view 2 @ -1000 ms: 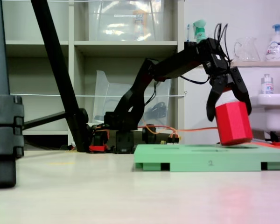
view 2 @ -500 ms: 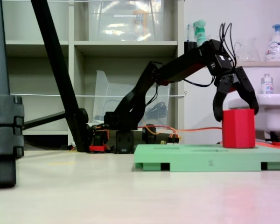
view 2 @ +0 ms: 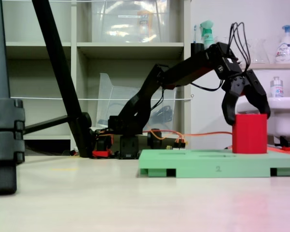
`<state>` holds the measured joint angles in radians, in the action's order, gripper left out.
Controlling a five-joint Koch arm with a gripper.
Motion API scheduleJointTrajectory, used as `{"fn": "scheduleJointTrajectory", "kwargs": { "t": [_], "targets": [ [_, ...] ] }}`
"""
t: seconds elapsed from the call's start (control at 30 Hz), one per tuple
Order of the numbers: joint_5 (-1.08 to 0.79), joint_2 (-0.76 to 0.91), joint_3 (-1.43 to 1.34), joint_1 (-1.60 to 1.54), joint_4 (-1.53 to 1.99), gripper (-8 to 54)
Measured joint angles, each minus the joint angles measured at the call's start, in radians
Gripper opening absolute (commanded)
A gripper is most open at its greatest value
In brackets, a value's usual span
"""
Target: Put the octagonal pillar block into the corresponding hole
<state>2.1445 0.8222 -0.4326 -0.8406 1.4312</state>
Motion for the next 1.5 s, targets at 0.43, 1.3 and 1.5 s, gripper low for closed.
{"fn": "scheduleJointTrajectory", "kwargs": {
  "t": [0.43, 1.3, 1.5],
  "targets": [
    [0.118, -0.038, 0.005, 0.003, -0.012, 21.1],
    [-0.198, 0.301, 0.008, -0.014, 0.201, 49.6],
    [-0.351, 0.520, 0.008, 0.230, 0.249, 46.0]
  ]
}}
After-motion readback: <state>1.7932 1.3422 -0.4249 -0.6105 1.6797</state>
